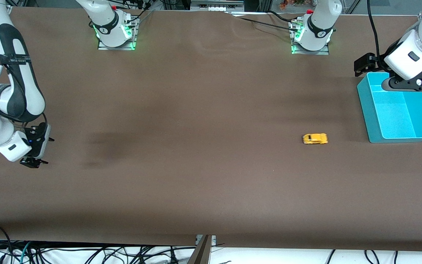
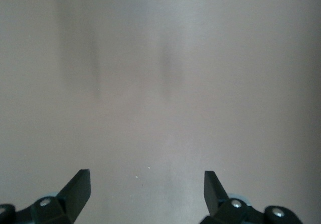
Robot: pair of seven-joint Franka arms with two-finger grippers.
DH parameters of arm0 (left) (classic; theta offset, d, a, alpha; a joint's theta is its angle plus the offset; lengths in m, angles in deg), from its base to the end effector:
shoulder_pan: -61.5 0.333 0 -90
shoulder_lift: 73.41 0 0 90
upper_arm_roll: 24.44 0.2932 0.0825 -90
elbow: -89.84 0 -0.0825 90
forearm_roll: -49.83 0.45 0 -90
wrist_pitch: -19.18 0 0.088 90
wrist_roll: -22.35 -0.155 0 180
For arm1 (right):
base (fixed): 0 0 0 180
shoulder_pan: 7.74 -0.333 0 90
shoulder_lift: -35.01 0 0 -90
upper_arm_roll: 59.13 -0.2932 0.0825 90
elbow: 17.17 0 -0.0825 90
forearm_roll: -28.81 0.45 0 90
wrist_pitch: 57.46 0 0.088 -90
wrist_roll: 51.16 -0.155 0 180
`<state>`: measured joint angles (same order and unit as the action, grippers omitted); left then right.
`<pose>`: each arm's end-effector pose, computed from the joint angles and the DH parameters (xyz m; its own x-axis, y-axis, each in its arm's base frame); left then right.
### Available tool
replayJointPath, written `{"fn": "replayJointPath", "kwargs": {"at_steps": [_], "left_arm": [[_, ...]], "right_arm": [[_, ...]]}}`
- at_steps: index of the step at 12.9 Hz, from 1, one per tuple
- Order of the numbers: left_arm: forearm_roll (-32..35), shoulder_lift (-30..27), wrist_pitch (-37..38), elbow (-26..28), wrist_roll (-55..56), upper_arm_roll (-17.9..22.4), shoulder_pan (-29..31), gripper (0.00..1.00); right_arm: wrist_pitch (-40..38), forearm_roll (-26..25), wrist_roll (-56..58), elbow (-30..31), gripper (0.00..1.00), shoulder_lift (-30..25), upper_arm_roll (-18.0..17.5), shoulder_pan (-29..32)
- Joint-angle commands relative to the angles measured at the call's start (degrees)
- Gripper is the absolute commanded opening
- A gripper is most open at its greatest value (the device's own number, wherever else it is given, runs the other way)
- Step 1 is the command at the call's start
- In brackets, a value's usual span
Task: Wind and store yellow beetle car
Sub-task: 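Retract the right gripper while the left gripper rises from the bin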
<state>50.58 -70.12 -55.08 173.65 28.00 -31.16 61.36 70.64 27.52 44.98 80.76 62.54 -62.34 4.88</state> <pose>0.5919 -0.0673 0.5557 0.9753 -0.0159 -0.2201 -0.0227 -0.9993 -0.0282 0.7081 -0.1203 0.2107 0.0505 0.9987 0.0025 0.9976 -0.0505 0.0475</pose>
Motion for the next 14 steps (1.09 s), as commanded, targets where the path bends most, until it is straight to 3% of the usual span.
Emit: {"fn": "replayJointPath", "kwargs": {"at_steps": [1,3,4,8,14], "left_arm": [[-8.47,-2.75,-3.85,4.39,-0.55,-0.22,7.33,1.0],[-8.32,-10.11,-12.09,15.27,-0.64,-0.75,7.53,1.0],[-8.14,-11.71,-14.4,18.11,-0.64,-2.32,7.7,1.0],[-5.07,-6.02,-13.29,12.35,0.06,-3.21,7.35,1.0],[-2.96,-5.32,-10.22,10.86,0.14,-3.91,8.23,1.0]], "right_arm": [[-4.94,0.67,-6.55,-0.55,1.0,-4.23,-1.54,0.31],[-7.32,0.59,-11.92,-0.73,1.0,-6.34,-1.63,0.31],[-8.29,0.5,-14.2,-0.82,1.0,-7.48,-1.63,0.31],[-17.76,0.5,-31.93,-4.14,1.0,-10.74,-1.8,-0.04],[-35.16,0.41,-60.75,-15.48,1.0,-11.01,-4.43,-1.01]]}}
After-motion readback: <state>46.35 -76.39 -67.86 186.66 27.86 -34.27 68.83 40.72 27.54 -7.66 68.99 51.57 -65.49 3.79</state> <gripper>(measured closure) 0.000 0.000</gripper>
